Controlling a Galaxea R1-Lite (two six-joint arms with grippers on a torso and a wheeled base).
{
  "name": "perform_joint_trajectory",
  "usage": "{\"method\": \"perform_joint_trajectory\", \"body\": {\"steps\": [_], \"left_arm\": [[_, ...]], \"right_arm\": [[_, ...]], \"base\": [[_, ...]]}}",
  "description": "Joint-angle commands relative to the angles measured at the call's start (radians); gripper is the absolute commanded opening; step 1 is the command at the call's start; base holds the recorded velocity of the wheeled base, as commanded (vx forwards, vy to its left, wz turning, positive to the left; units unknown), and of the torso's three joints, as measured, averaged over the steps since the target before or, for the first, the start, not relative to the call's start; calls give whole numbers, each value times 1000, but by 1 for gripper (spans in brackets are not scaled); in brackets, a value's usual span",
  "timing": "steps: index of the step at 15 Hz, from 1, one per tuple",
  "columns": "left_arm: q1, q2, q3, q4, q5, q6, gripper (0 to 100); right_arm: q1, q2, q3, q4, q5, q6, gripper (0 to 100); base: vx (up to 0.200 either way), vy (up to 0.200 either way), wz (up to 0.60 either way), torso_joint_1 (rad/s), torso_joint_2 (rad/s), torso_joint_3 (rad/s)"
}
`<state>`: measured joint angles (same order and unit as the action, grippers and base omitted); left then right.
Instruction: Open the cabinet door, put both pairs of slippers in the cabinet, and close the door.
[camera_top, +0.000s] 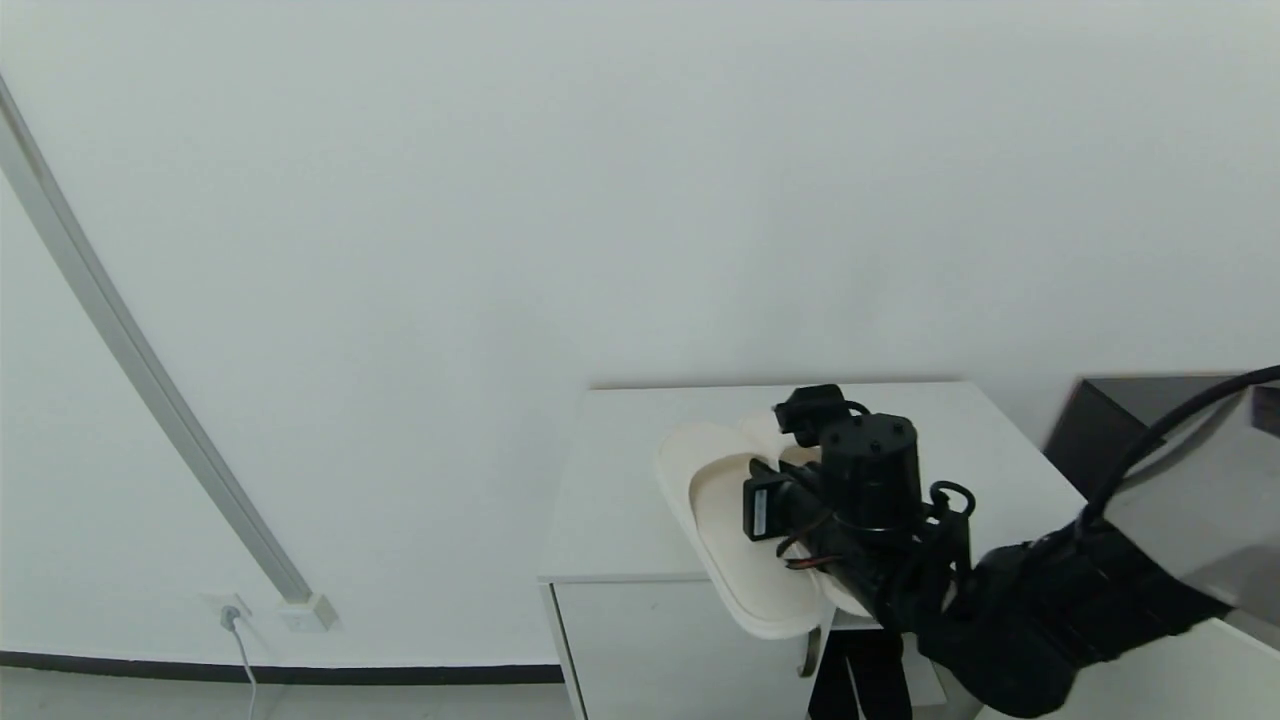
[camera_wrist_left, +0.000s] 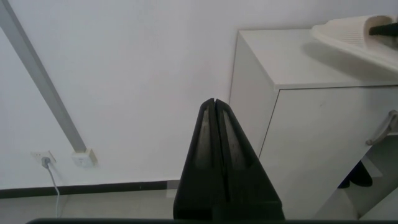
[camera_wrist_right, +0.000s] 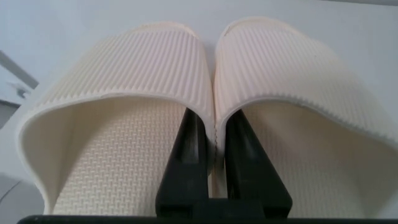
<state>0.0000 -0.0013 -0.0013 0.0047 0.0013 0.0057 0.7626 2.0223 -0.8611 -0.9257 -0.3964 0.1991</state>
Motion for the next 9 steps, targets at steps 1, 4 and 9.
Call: {"method": "perform_joint_trajectory", "body": {"steps": [1, 4, 9], "left_arm": [[0, 1, 0, 0, 0, 0, 0], [0, 1, 0, 0, 0, 0, 0], [2, 1, 0, 0, 0, 0, 0]], "right_arm": [[3, -195, 151, -5, 37, -12, 0], [6, -306, 263, 2, 96, -69, 0], [11, -297, 264, 5, 94, -87, 0]], "base": [[0, 0, 0, 0, 0, 0], [0, 0, 0, 0, 0, 0], [0, 0, 0, 0, 0, 0]]}}
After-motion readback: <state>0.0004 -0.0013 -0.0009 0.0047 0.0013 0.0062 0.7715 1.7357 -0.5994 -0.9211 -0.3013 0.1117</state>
